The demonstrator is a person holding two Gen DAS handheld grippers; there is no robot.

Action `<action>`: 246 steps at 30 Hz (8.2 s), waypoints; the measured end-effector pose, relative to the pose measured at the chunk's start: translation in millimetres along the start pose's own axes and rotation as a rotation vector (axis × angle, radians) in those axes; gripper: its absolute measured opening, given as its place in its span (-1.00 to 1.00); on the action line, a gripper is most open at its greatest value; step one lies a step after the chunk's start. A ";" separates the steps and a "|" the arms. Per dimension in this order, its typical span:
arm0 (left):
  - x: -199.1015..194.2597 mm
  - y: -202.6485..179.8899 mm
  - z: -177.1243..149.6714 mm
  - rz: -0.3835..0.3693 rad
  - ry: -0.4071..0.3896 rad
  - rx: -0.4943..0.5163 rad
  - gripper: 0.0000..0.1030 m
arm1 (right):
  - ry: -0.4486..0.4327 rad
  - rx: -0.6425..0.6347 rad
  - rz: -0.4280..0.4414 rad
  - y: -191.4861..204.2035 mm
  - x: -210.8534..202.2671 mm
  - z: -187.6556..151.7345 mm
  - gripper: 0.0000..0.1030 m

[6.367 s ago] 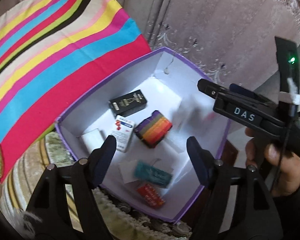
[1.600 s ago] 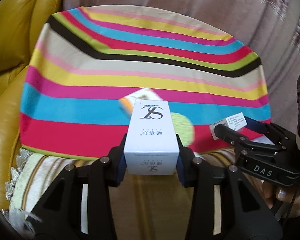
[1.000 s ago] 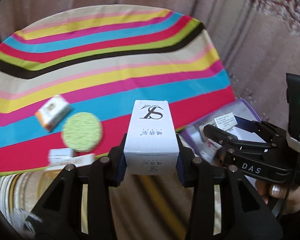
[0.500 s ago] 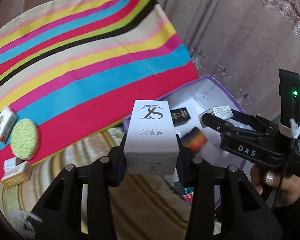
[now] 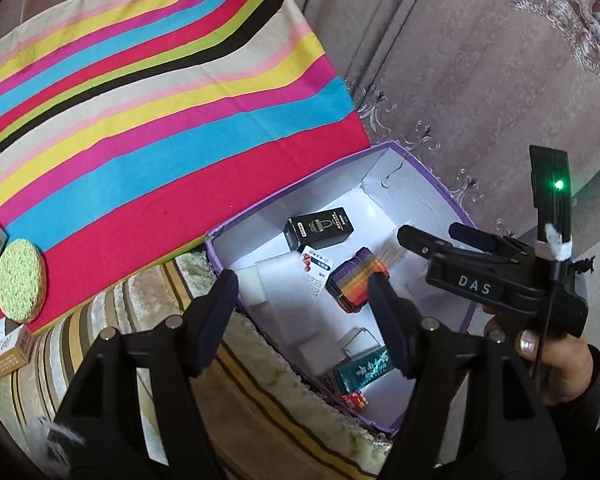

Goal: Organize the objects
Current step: 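Carry both boxes over the purple box and open both grippers to drop them, then move both grippers back over the dental box and small white box, then grasp the dental box with the left gripper while right grasps a small white box, then carry both boxes over the purple box and release them inside, then move both grippers back over the tissue pack and green sponge, then grasp the tissue pack with the left gripper while right grasps the green sponge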

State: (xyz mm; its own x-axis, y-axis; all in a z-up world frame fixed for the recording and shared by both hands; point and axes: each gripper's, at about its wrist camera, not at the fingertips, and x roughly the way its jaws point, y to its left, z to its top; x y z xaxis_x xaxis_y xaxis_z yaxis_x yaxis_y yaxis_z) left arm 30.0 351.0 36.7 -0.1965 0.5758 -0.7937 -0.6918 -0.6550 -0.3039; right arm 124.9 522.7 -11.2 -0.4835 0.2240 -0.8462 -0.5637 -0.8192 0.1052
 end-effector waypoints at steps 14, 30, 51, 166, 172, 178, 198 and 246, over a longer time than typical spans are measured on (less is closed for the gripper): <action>-36.5 62.5 -16.7 0.078 -0.054 -0.179 0.37 | 0.008 -0.114 0.110 67.0 -5.0 -1.1 0.71; -101.3 171.8 -65.3 0.324 -0.110 -0.494 0.83 | 0.021 -0.265 0.250 150.5 -9.9 -6.7 0.71; -69.3 197.4 -61.5 0.447 0.050 -0.503 0.65 | 0.008 -0.347 0.328 199.2 -18.7 -4.9 0.71; -39.2 51.2 -7.2 0.218 -0.078 -0.056 0.65 | 0.019 0.238 0.115 62.6 -6.9 -16.3 -0.01; -19.0 18.0 1.6 0.167 -0.046 0.013 0.65 | 0.022 0.315 0.054 13.9 -1.6 -23.1 -0.01; -6.1 -2.2 5.2 0.077 -0.009 0.056 0.70 | 0.027 0.370 -0.003 -12.0 1.8 -29.7 0.05; -74.7 120.9 -13.3 0.172 -0.124 -0.218 0.80 | 0.027 0.101 0.138 102.0 -6.5 -5.2 0.64; -41.5 311.8 3.2 0.383 0.055 -0.103 0.08 | 0.244 -0.660 0.231 407.3 90.8 -10.3 0.82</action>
State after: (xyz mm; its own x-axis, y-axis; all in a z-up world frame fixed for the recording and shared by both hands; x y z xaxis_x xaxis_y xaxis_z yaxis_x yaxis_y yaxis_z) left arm -179.7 124.4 -23.3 -0.3873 0.2552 -0.8859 -0.5015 -0.8646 -0.0298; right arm -141.6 204.0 -50.5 -0.3352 -0.0528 -0.9407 0.0914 -0.9955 0.0233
